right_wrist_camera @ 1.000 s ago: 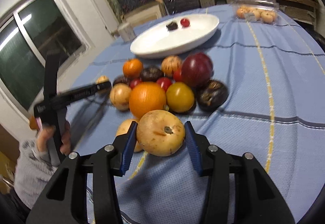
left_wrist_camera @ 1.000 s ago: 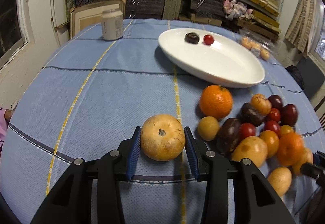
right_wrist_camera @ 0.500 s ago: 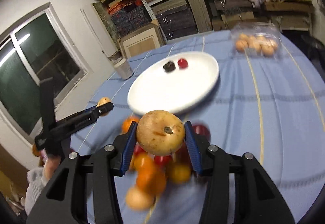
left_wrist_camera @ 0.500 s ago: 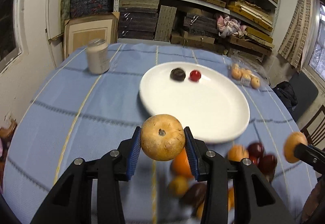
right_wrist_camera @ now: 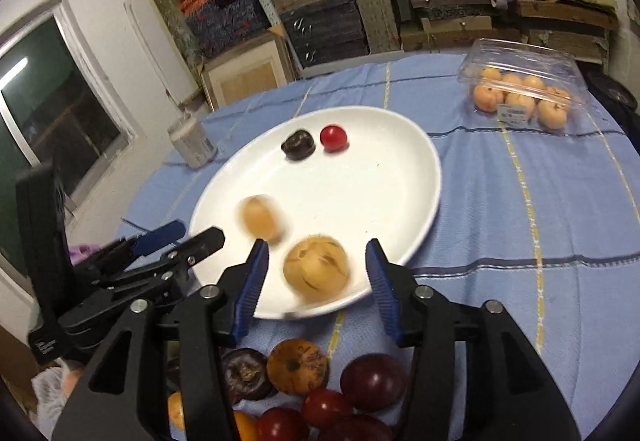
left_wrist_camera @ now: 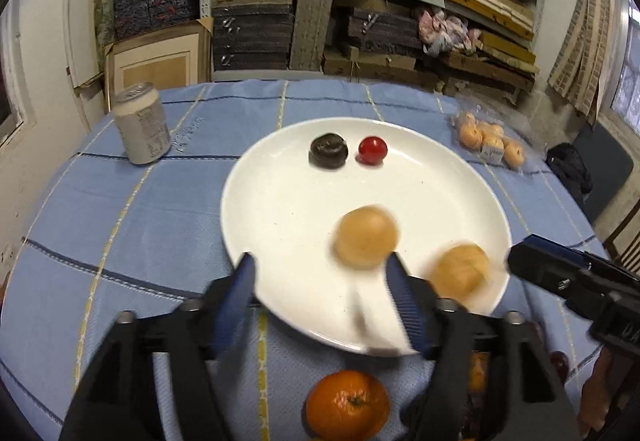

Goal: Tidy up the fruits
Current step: 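Carry both pale pears onto the white plate and open both tools, then withdraw both tools from the plate toward the remaining fruits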

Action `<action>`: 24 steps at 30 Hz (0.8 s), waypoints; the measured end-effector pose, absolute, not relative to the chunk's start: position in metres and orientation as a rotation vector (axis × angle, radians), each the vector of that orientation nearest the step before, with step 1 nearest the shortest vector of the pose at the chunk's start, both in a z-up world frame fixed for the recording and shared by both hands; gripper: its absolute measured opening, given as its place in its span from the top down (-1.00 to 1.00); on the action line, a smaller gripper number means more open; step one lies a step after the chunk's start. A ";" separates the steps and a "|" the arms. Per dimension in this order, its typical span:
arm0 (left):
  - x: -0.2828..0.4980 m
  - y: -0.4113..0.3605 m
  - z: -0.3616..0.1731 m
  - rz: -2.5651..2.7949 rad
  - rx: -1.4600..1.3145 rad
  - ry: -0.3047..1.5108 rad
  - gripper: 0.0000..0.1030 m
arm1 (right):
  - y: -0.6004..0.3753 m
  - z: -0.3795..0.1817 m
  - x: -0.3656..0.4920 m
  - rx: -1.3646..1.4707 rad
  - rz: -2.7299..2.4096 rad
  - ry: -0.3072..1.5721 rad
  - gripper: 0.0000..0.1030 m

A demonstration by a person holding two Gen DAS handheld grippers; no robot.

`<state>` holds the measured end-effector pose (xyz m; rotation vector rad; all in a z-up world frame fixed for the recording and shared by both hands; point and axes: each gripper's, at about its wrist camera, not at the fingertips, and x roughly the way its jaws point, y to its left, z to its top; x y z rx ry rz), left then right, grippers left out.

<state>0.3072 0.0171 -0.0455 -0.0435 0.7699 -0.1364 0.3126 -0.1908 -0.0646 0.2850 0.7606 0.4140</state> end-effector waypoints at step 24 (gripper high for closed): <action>0.231 0.012 -0.065 -0.065 0.109 0.737 -0.92 | -0.296 -0.089 0.213 0.674 0.297 0.684 -0.85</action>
